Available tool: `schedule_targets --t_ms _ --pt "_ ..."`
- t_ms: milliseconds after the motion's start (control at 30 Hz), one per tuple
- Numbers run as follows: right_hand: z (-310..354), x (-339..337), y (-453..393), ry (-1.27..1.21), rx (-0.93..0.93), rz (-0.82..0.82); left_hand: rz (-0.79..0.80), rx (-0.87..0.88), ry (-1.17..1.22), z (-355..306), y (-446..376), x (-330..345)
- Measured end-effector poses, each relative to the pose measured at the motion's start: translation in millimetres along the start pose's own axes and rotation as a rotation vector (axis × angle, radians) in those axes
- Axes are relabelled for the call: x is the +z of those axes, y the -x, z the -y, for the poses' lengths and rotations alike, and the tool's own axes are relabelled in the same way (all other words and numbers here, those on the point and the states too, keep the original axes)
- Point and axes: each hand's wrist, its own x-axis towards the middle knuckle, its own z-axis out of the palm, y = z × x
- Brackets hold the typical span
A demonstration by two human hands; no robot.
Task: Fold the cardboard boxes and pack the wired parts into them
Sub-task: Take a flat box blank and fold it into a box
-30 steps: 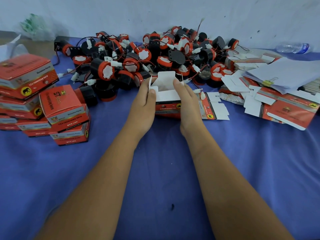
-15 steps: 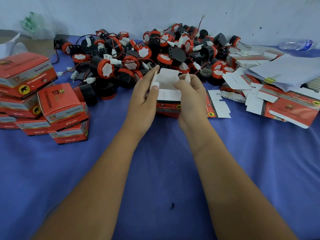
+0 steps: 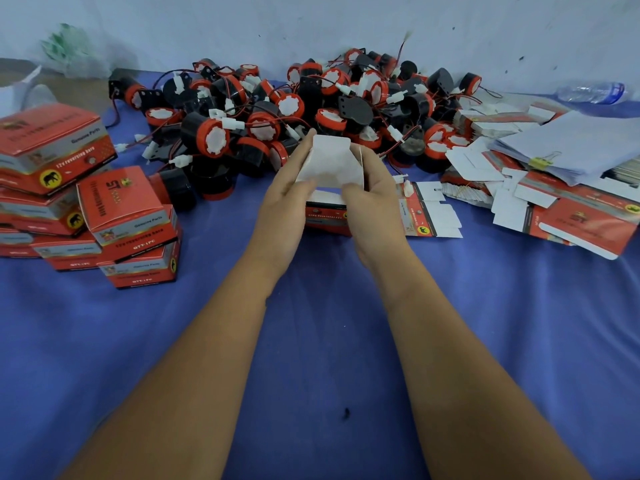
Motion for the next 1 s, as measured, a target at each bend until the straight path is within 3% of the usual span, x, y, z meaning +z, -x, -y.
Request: schedule_targets --t_ms 133,233,433,600,733,867,1000 --pt "-2.5 1.6 -1.3 -0.186 0.092 0.113 0.019 -0.073 0.187 -3.3 -3.4 1.4" --pt "1.5 1.6 -4.1 -0.283 0.223 0.092 -0.029 -0.081 0.211 -2.1 -4.7 0.3" --pt "-3.9 -0.6 -5.1 -0.337 0.18 0.053 -0.088 -0.13 0.36 -5.0 -6.2 -2.3" --pt "-4.4 0.6 -3.2 -0.308 0.119 0.049 -0.124 -0.101 0.263 -4.6 -6.1 0.7" --pt "-3.3 -2.9 -0.3 -0.451 0.128 0.137 -0.104 -0.065 0.222 -3.8 -4.2 1.3" --pt "-2.8 -2.1 -0.6 -0.253 0.128 0.096 -0.077 -0.077 0.295 -4.2 -2.4 0.7" --pt "-4.3 -2.1 0.3 -0.189 0.071 0.057 -0.113 -0.081 0.152 -1.6 -4.2 1.9"
